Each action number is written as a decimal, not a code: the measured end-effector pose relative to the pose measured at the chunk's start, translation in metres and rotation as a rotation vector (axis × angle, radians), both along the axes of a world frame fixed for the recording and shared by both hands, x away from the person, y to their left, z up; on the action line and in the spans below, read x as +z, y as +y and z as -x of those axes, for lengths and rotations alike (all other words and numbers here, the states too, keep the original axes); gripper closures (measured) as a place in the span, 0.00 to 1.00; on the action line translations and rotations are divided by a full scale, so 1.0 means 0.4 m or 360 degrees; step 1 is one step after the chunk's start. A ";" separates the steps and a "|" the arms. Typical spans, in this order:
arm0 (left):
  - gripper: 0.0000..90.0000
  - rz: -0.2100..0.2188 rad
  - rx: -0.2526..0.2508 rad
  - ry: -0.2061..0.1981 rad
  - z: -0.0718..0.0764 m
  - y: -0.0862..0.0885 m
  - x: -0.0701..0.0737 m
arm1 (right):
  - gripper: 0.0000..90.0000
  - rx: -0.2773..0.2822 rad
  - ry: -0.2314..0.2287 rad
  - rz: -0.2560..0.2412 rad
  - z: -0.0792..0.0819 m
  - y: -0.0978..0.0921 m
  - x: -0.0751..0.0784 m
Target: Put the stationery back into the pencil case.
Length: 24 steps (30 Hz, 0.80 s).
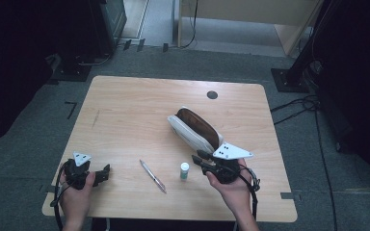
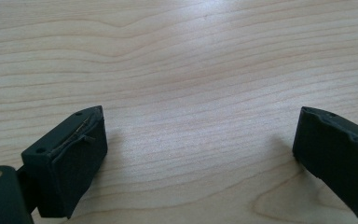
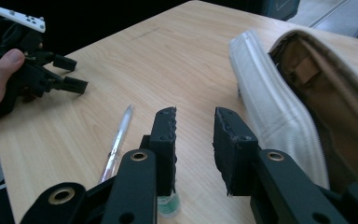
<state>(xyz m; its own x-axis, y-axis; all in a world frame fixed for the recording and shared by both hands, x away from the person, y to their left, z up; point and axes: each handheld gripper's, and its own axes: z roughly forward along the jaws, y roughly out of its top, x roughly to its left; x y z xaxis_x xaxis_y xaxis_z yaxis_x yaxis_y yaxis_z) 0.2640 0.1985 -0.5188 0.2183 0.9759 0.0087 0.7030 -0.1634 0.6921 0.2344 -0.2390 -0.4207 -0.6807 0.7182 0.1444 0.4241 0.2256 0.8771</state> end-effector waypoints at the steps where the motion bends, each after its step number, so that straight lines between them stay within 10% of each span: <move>1: 0.04 0.0000 0.0000 0.0000 0.000 0.000 0.000 | 0.77 0.0004 0.0008 -0.0006 0.002 0.002 -0.003; 24: 0.04 0.0000 0.0000 0.0000 0.000 0.000 0.000 | 0.63 0.0039 0.0033 0.0024 0.025 0.066 -0.076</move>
<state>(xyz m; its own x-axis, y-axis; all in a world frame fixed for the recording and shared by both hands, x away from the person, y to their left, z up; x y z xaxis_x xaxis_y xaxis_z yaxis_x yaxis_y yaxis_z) 0.2640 0.1985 -0.5188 0.2181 0.9759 0.0089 0.7030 -0.1634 0.6921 0.2245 -0.2127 -0.4511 -0.6952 0.7034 0.1478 0.4361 0.2494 0.8646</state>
